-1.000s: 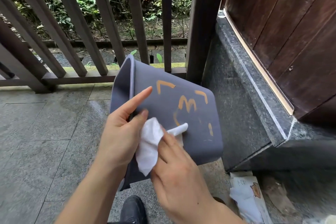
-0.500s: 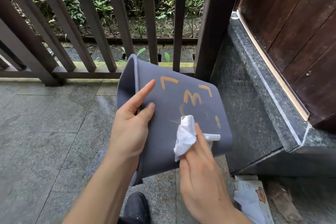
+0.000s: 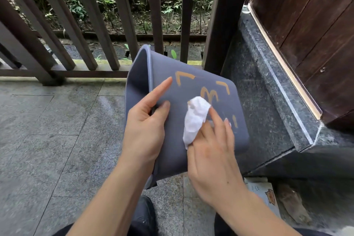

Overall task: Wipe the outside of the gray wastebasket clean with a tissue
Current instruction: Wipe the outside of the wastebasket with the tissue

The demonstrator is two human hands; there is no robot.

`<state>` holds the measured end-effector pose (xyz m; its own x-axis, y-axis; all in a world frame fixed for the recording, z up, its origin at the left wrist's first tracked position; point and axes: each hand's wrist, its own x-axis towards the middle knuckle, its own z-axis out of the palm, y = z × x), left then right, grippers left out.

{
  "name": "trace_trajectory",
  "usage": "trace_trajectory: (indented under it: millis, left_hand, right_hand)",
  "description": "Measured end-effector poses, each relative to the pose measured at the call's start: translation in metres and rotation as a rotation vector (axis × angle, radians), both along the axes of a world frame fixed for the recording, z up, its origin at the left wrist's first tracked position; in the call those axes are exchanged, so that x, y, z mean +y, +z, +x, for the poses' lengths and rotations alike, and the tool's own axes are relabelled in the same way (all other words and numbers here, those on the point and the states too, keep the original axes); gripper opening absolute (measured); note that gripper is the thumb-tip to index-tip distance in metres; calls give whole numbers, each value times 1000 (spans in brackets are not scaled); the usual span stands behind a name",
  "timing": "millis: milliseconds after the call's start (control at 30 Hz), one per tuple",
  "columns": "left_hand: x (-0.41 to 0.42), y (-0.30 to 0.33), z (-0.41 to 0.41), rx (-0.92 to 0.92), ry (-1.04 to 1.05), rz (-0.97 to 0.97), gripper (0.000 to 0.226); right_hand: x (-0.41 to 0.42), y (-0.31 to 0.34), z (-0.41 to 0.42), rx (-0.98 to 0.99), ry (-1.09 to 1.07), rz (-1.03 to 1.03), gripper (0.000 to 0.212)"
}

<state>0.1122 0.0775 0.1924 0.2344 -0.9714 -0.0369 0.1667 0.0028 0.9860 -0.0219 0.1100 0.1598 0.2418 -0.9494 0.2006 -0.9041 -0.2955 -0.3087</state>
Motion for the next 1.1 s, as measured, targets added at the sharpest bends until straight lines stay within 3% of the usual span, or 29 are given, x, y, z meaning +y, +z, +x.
trace_trajectory:
  millis: [167, 300, 367, 633, 733, 933, 1100]
  left_hand:
    - [-1, -1, 10, 51, 51, 29, 45]
    - [2, -3, 4, 22, 20, 23, 47]
    - [3, -3, 4, 26, 33, 41, 46]
    - [3, 0, 15, 127, 81, 82, 45]
    - [2, 5, 26, 216, 115, 95, 46]
    - [4, 8, 36, 297, 81, 87, 51]
    - [5, 9, 39, 241, 19, 77, 51]
  right_hand:
    - [14, -9, -2, -102, 98, -98, 44]
    - [26, -16, 17, -276, 363, -239, 64]
    - [28, -16, 20, -290, 398, -267, 64]
    - [16, -11, -7, -199, 156, -166, 60]
    - [0, -13, -27, -305, 95, -128, 67]
    - [-39, -15, -57, -361, -122, -69, 39]
    - [-70, -14, -80, -350, -148, -73, 52]
